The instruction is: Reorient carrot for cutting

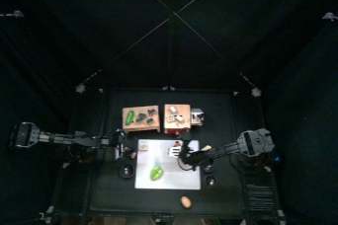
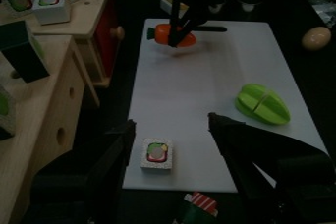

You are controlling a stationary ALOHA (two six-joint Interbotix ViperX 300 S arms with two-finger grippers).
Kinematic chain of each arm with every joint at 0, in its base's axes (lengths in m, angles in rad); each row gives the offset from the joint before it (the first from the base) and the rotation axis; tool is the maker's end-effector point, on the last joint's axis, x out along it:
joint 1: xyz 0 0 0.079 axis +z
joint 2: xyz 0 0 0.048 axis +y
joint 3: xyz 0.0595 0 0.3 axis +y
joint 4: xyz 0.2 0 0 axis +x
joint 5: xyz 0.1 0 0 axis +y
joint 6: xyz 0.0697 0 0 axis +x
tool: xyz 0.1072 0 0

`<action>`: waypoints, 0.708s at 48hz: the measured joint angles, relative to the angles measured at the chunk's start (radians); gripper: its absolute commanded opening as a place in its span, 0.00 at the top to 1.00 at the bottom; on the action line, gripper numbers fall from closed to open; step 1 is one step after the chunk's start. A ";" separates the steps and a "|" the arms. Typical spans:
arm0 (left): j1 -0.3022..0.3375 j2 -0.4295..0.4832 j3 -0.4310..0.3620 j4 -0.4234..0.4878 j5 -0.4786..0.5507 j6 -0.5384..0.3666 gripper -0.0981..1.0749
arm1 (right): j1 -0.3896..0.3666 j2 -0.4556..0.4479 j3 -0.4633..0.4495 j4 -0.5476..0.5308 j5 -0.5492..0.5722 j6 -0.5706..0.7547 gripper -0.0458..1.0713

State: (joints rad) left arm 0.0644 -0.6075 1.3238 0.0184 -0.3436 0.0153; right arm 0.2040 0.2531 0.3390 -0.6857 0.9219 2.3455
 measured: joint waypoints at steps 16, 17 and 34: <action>0.000 0.002 0.008 0.002 0.006 -0.002 0.11 | 0.029 0.100 -0.077 0.023 0.006 0.198 0.33; 0.000 0.002 0.009 0.000 0.008 -0.002 0.11 | 0.031 0.100 -0.077 0.021 0.006 0.206 0.32; 0.000 0.002 0.009 0.002 0.008 0.000 0.11 | 0.043 0.115 -0.078 0.017 -0.012 0.225 0.07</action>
State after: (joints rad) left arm 0.0644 -0.6059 1.3330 0.0199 -0.3359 0.0153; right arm 0.2470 0.3682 0.2608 -0.6688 0.9097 2.5710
